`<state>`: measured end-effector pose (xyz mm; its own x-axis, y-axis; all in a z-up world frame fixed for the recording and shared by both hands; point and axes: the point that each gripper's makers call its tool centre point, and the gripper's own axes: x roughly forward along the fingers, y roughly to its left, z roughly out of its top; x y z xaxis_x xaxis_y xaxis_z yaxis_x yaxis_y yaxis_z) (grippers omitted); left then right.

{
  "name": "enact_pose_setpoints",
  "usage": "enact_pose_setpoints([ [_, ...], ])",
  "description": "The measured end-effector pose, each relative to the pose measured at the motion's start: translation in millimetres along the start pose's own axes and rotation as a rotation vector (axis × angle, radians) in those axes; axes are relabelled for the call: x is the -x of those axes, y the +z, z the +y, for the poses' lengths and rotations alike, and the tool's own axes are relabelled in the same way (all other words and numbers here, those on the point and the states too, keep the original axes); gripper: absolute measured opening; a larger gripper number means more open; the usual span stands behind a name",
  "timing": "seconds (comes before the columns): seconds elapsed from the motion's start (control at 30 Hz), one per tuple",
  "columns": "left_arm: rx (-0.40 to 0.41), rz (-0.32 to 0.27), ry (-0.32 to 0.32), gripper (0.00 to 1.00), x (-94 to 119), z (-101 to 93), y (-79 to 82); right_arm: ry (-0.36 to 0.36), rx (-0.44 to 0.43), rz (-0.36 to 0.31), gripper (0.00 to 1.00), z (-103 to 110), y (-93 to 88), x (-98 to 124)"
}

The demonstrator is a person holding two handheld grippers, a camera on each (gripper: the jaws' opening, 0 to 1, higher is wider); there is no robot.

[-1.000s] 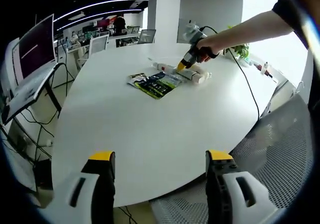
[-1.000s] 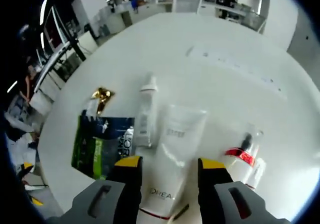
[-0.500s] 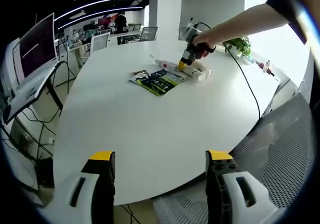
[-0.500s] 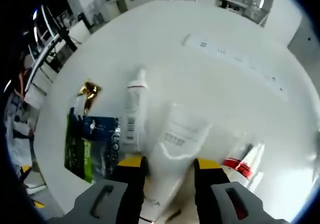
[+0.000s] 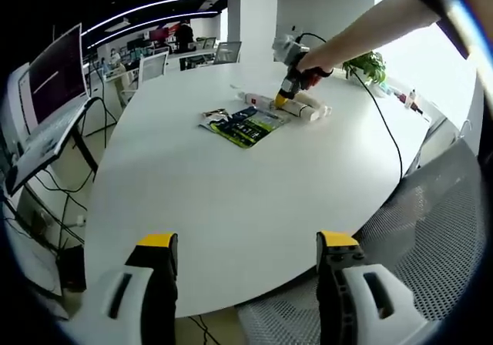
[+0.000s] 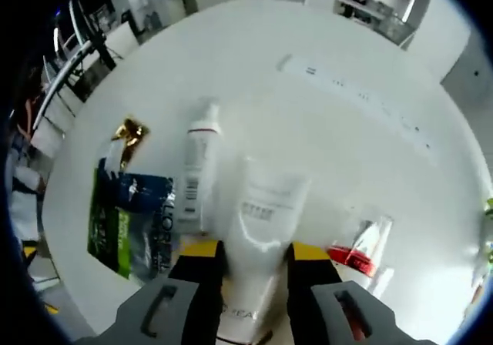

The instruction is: Arrange the skincare products in the storage area until every visible bottle or jar stands upright without overlapping.

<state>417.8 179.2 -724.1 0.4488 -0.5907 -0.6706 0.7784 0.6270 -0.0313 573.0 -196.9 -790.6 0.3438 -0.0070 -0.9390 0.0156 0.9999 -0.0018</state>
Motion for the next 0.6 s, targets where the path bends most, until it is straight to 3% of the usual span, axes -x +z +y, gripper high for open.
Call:
enact_pose_setpoints([
  [0.13,-0.001,0.002,0.011,0.68,0,1.9,0.0,0.011,-0.026,-0.032,0.22,-3,1.0,0],
  [0.17,-0.001,0.003,0.014,0.68,0,2.6,-0.1,0.019,-0.082,-0.036,0.22,-2,1.4,0],
  [0.4,-0.011,0.010,0.033,0.68,1,5.9,-0.5,0.018,-0.023,-0.053,0.21,-2,3.3,7],
  [0.47,-0.018,0.014,0.036,0.68,1,6.3,-0.7,0.027,-0.009,-0.086,0.22,-2,6.0,12],
  [0.6,-0.044,0.019,0.035,0.68,0,5.2,-0.7,0.040,-0.066,-0.147,0.23,-6,6.6,23],
])
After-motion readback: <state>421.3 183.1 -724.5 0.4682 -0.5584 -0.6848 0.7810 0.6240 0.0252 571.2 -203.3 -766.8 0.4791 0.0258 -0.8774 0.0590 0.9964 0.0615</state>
